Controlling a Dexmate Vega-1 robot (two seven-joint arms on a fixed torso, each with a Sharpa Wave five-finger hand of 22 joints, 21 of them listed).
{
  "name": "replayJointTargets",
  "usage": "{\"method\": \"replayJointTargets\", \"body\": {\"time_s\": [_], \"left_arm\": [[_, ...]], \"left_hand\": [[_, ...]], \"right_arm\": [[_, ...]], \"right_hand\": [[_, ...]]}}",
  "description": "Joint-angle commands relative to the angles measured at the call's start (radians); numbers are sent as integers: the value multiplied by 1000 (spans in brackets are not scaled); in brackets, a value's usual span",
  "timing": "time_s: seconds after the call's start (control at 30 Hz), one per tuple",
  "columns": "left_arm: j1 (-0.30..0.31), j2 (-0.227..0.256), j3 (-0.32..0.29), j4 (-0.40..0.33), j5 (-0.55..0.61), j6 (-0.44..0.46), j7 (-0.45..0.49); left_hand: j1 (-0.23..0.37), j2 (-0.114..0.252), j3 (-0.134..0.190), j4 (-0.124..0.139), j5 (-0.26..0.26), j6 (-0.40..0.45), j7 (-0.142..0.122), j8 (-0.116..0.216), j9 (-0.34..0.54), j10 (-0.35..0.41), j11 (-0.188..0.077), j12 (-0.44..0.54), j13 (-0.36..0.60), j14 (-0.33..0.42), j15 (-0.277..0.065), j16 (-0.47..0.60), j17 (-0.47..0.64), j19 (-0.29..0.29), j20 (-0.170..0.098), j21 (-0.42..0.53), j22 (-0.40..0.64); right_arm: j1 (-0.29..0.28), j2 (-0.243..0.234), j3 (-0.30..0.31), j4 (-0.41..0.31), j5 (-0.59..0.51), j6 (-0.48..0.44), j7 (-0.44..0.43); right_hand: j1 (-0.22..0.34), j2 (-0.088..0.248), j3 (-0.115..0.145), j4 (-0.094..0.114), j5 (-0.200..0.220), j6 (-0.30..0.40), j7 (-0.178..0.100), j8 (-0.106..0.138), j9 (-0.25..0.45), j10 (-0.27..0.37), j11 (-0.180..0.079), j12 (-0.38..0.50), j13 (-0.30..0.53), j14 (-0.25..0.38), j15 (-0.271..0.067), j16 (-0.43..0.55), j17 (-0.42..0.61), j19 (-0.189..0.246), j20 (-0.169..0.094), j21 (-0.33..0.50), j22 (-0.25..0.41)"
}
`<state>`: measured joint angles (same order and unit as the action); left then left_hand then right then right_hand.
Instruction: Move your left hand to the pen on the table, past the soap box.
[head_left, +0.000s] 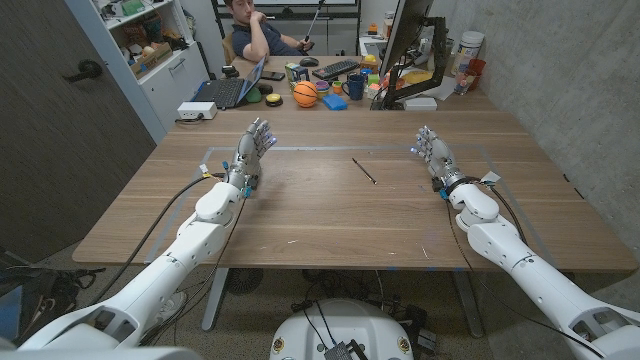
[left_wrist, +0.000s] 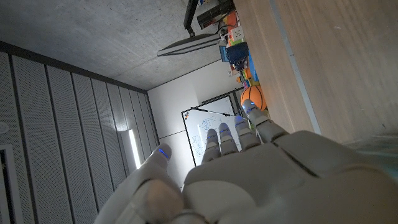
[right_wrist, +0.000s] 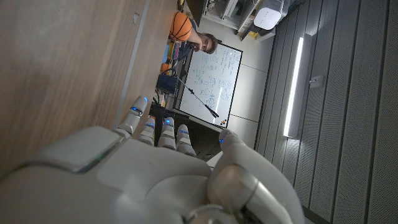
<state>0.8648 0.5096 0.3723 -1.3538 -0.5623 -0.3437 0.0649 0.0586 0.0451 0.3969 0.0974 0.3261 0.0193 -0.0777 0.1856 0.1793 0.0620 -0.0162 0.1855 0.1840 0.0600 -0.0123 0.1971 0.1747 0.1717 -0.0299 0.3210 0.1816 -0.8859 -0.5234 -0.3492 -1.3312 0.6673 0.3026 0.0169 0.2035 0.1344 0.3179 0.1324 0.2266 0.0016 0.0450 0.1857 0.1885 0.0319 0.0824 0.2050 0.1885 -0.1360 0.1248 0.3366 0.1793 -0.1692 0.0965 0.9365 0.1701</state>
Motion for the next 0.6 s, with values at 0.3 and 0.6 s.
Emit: {"method": "replayJointTargets", "body": {"time_s": [0.3, 0.6], "left_arm": [[-78, -31, 43, 28, 261, -112, 154], [-119, -42, 58, 39, 421, -149, 269]], "left_hand": [[30, -36, -11, -34, 17, -27, -104, -2, 5, -38, -26, -6, 5, -15, -16, -3, 2, 4, 50, -21, 3], [33, -37, -13, -39, 20, -44, -102, -3, 6, -56, -34, -6, 4, -26, -19, -5, 2, 2, 21, -30, 3]], "right_arm": [[-11, 3, 10, 24, 14, 23, 18], [-12, 5, 10, 29, 15, 25, 19]], "right_hand": [[6, -3, 7, 2, 4, 4, 8, 5, 4, 1, 9, 1, 5, -5, -9, -2, 2, -82, 5, -6, 5], [6, -3, 6, 2, 4, 3, 10, 5, 4, 1, 8, 0, 5, -4, -8, -4, 2, -81, 5, -10, 5]]}}
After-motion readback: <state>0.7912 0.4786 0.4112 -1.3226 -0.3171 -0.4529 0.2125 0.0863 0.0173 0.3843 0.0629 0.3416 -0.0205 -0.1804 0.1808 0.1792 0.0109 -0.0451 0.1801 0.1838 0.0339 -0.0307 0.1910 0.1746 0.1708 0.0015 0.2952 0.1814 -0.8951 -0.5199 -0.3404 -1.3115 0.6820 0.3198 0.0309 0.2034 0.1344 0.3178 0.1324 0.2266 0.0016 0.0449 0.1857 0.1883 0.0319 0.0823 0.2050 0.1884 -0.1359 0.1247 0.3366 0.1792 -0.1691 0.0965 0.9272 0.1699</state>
